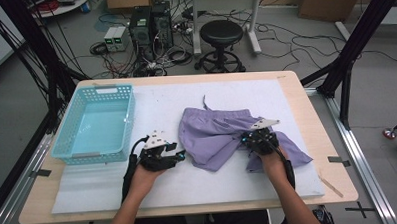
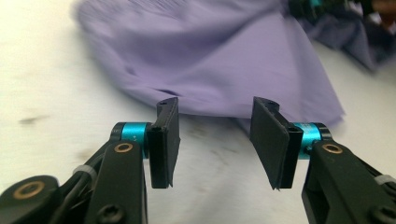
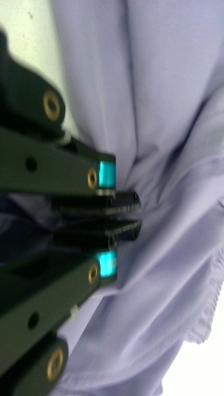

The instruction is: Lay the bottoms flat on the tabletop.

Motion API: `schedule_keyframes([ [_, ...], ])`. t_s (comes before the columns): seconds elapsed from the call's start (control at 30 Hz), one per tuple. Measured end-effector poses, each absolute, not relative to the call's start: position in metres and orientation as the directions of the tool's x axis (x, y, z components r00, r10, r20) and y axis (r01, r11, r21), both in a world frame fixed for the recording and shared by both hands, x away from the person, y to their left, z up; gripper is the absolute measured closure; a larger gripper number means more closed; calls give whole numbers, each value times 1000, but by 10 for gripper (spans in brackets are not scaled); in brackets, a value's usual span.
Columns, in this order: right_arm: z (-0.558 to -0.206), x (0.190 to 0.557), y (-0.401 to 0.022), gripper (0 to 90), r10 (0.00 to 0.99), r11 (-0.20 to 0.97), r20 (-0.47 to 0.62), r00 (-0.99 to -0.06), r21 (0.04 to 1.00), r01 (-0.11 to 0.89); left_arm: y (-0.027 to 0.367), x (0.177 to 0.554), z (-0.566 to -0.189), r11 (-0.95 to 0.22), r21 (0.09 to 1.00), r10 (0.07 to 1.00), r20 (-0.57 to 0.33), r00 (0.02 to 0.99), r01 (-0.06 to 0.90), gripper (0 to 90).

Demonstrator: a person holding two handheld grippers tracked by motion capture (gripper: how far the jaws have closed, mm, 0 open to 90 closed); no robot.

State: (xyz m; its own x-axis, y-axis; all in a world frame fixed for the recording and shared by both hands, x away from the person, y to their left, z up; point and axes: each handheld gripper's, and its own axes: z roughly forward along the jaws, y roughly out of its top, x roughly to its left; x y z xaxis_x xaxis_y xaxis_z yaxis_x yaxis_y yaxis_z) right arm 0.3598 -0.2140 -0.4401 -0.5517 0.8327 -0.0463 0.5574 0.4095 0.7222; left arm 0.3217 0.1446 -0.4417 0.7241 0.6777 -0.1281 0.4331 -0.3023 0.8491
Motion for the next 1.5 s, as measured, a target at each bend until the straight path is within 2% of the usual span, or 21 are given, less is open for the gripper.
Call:
schedule_keyframes([
  [0.1,-434,354,-220,766,831,387,-33,-555,751,534,125,322,-450,-405,808,627,-94,773,427,526],
  [0.4,-429,344,-231,745,816,369,-4,-578,773,516,91,320,-458,-481,781,571,-67,818,399,461],
  [0.43,-430,344,-232,743,815,359,9,-579,777,518,86,320,-458,-494,783,576,-32,817,379,498],
  [0.47,-430,343,-232,742,815,355,14,-579,778,519,86,320,-458,-494,783,576,-32,817,379,581],
  [0.5,-430,343,-232,742,815,355,14,-579,778,519,84,321,-457,-499,784,585,-11,811,370,581],
  [0.53,-430,343,-230,733,805,354,26,-593,781,515,82,324,-455,-501,780,612,14,790,374,804],
  [0.57,-430,343,-230,733,805,354,26,-593,781,515,82,324,-455,-501,780,612,14,790,374,843],
  [0.63,-431,343,-226,704,787,363,34,-616,782,507,85,329,-449,-431,814,620,-47,783,390,853],
  [0.67,-433,342,-222,692,748,366,73,-660,784,502,91,332,-442,-303,861,609,-155,778,409,854],
  [0.7,-434,342,-219,692,734,382,66,-676,783,491,96,334,-438,-247,876,589,-203,782,414,854],
  [0.87,-435,341,-215,700,726,390,66,-685,780,489,113,337,-423,-136,908,576,-252,778,395,853],
  [0.93,-435,342,-217,765,716,390,80,-694,778,492,120,340,-420,-100,913,599,-261,757,395,852],
  [1.1,-438,340,-210,779,646,426,113,-755,767,479,127,347,-423,-76,894,678,-278,680,441,853],
  [1.13,-441,339,-202,771,605,463,112,-789,756,463,127,349,-424,-70,892,693,-278,665,446,853],
  [1.17,-441,339,-202,771,605,463,112,-789,756,463,127,350,-425,-64,889,703,-282,653,453,853],
  [1.23,-446,338,-190,663,584,499,94,-806,742,448,127,353,-427,-52,884,724,-286,628,464,853],
  [1.33,-451,339,-184,651,596,525,59,-801,726,445,129,357,-429,-40,880,742,-292,604,474,853],
  [1.37,-454,340,-180,682,607,555,16,-794,706,439,129,359,-430,-42,877,749,-289,596,478,853],
  [1.4,-455,341,-178,869,615,567,-19,-788,705,426,129,361,-431,-43,875,759,-285,585,482,853],
  [1.47,-453,345,-180,875,620,563,-2,-784,698,443,130,363,-432,-47,873,775,-275,569,486,853],
  [1.5,-451,351,-185,880,613,536,56,-788,703,467,130,365,-433,-50,871,781,-271,563,488,854],
])
